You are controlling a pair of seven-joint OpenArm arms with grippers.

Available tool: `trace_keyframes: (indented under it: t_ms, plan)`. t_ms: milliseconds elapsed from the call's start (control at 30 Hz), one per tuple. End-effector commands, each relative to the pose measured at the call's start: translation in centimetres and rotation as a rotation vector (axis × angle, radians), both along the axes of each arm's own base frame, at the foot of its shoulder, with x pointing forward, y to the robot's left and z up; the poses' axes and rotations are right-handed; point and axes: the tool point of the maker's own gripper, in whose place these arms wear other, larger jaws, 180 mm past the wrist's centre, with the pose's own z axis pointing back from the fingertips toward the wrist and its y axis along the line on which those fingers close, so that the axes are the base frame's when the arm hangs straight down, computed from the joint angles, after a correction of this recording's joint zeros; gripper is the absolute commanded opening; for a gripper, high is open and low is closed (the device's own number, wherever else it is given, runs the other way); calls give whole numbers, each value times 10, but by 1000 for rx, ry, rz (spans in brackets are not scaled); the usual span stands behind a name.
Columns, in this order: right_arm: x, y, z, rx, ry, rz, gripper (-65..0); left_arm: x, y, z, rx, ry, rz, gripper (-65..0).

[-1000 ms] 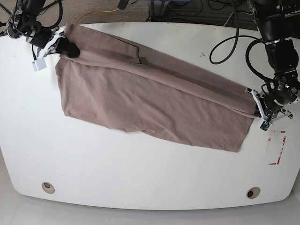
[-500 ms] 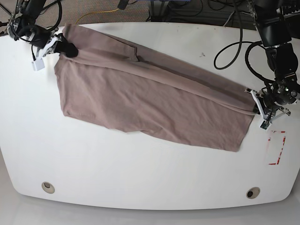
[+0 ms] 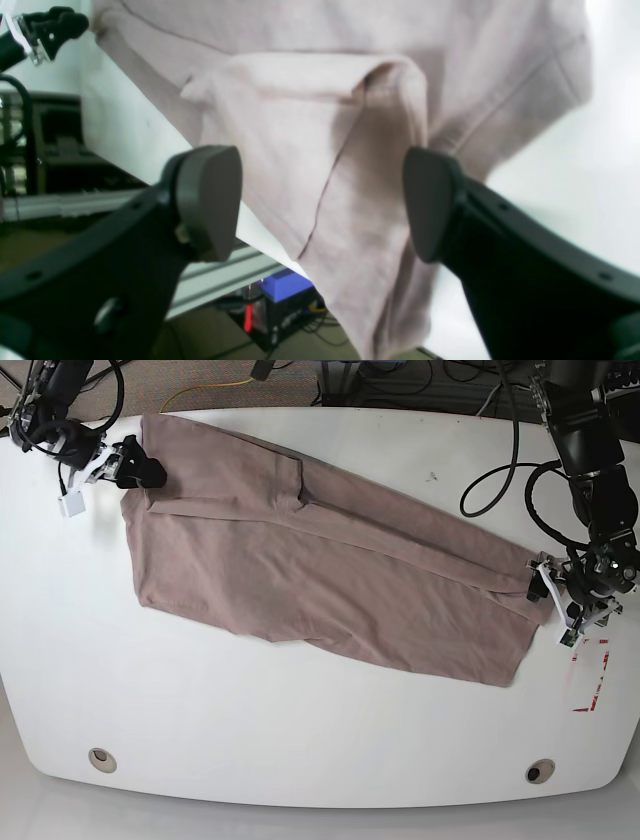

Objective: Fold the T-shirt properly
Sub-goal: 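Regrasp the shirt edge with the right gripper and pull it taut, then drag the held shirt edge with both grippers away from the table center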

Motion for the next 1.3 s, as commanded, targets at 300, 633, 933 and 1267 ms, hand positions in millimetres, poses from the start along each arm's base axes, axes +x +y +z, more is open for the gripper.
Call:
trace_keyframes:
  t_ms: [300, 633, 933, 1267]
  plan:
    - [-27, -24, 2, -1, 64, -117, -168, 21, 14, 37, 6, -151, -9, -204]
    - [-53, -38, -19, -98, 161, -149, -168, 6, 19, 15, -43, -175, -20, -206]
    - [-64, -27, -30, -84, 206, -149, -168, 8, 19, 1, -133, -217, 2, -206]
    - [-72, -13, -37, -50, 235, -140, -168, 17, 18, 6, -162, -283, 31, -200]
